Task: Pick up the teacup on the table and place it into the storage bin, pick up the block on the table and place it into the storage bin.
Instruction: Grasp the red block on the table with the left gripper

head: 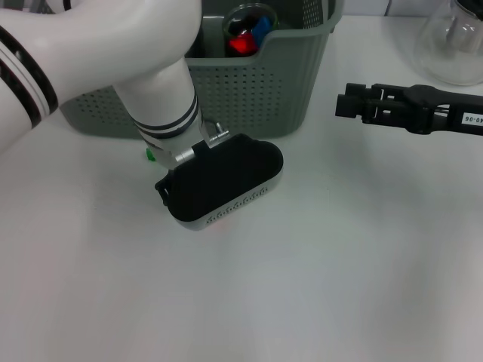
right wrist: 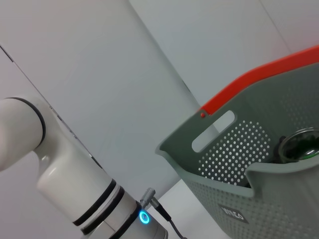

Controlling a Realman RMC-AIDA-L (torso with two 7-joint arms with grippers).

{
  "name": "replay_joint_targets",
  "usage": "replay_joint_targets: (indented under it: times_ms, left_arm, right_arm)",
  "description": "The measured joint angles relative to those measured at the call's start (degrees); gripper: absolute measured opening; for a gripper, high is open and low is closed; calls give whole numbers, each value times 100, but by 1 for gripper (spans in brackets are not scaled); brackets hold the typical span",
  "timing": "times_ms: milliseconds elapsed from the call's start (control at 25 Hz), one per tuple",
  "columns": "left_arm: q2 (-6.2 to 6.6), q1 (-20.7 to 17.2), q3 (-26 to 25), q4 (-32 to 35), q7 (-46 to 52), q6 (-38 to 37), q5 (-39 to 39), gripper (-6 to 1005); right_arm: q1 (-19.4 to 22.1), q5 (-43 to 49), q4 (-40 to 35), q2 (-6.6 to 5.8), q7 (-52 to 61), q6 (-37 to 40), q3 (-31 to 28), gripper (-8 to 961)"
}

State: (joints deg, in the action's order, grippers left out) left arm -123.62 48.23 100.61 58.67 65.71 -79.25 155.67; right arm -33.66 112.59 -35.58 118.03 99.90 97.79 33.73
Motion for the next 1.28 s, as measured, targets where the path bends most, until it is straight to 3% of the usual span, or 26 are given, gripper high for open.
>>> replay_joint_targets:
  times_ms: [480, 1000, 1280]
  left_arm:
    - [-24, 77, 93, -29, 173, -31, -26, 547]
    - [-36, 134, 159, -51, 394, -23, 37, 299]
    - [-49, 106, 89, 125, 597, -253, 42, 285]
  right_arm:
    - [30, 4, -1, -9, 1, 1, 2, 704]
    - [44, -1, -2, -11, -16, 4, -20, 704]
    - [51, -1, -2, -18, -72, 6, -33, 704]
